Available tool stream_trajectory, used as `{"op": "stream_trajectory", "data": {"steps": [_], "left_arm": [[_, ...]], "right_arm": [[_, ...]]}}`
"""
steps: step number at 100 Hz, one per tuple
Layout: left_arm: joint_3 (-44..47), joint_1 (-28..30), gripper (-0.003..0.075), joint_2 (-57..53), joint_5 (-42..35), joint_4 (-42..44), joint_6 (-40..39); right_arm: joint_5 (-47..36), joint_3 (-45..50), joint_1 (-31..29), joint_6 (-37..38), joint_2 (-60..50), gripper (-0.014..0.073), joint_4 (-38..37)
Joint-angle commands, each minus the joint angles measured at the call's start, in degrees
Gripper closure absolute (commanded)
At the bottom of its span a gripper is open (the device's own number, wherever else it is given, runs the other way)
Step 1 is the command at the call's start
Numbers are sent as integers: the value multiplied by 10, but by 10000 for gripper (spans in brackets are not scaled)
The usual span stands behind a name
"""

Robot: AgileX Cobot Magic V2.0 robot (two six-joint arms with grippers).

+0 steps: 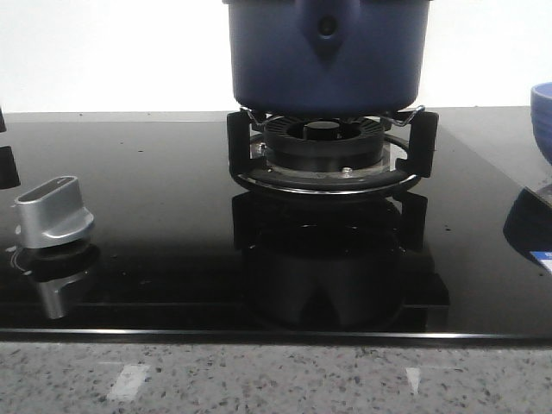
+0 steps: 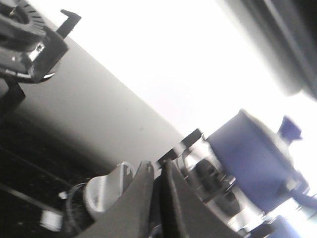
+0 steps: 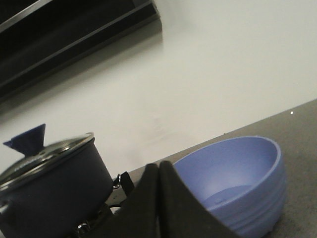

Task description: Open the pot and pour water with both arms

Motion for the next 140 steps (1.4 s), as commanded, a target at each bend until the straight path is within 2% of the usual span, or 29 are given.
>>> {"op": "stream_trajectory", "data": {"steps": [1, 9, 18, 31, 53, 78, 90, 117, 128, 140], "left_arm": [[18, 0, 740, -15, -33, -51, -6], [16, 0, 740, -15, -30, -57, -6], [5, -1, 740, -15, -10, -49, -3], [-29, -1, 741, -14, 31, 1, 25], [-109, -1, 740, 15, 85, 16, 147], [-220, -1, 734, 106, 143, 16, 331], [-268, -1, 645, 162, 175, 15, 399], [-326, -17, 400, 270, 195, -6, 466], [-341, -40, 347, 301, 202, -20, 500], [-349, -70, 342, 326, 205, -45, 525]], "right_arm": [[-28, 10, -3, 7, -8, 663, 66], [-12, -5, -3, 7, -8, 663, 103], [11, -35, -3, 7, -8, 663, 104], [122, -94, -3, 6, -3, 663, 85], [264, -201, -3, 1, 43, 663, 4], [397, -305, -3, -92, 102, 663, 2], [406, -330, -3, -109, 119, 663, 2], [415, -345, -3, -134, 125, 641, 2], [415, -345, -3, -134, 125, 531, 2], [415, -345, -3, -134, 125, 366, 2]]}}
